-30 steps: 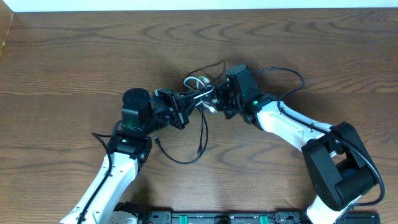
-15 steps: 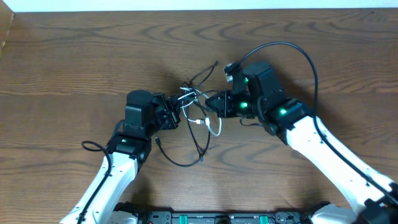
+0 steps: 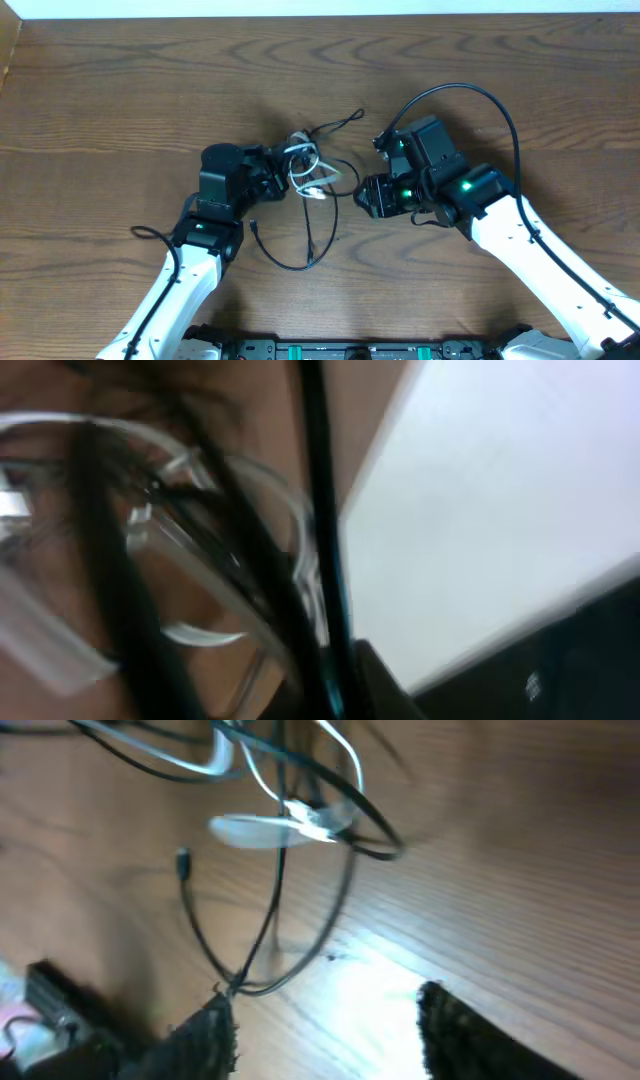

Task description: Untangle cables

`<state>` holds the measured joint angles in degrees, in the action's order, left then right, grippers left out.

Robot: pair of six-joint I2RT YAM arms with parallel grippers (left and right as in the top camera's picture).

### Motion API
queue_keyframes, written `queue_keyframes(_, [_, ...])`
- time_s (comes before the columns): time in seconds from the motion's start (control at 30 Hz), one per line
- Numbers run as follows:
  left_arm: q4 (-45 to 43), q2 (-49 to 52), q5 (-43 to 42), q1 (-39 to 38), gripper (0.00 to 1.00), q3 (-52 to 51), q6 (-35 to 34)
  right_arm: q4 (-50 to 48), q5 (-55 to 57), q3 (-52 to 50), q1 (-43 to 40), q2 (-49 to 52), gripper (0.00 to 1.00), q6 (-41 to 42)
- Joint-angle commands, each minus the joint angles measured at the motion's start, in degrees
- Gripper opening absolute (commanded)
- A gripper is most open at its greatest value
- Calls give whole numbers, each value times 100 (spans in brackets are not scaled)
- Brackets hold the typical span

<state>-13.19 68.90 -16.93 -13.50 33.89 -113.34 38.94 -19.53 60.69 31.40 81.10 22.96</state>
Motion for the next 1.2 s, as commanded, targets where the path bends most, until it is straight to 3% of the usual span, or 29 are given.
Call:
queue_keyframes(0.0, [-1130,-44,-649,35,9,72,2413,179,1106,35,-24,-63,63,433])
queue_keyframes(0.1, [-2129,-44,-1244,35,10,72,4288,245,1405,35,-109,-63,66,1027])
queue_keyframes(0.27, [-2129,-44,-1425,28,16,72,5779,273,1401,35,-382,-63,68,1578])
queue_keyframes(0.4, [-1115,-42,-1373,31,33,72,6210,339,1403,35,-516,-63,71,1574])
queue_keyframes(0.5, [203,-42,-1110,31,41,72,6579,450,1408,35,-520,-63,72,1508])
queue_keyframes(0.7, [2555,-42,286,31,43,72,6594,481,1493,35,-516,-63,76,1513])
queue_keyframes(0.87, [3202,-42,756,31,48,72,6594,433,1473,35,-503,-63,79,1613])
queue_keyframes(1.13, [3222,-44,732,31,48,72,6592,411,1447,35,-319,-63,84,1622])
queue_keyframes(1.17, [3226,-44,664,31,54,72,6594,411,1447,35,-302,-63,85,1622])
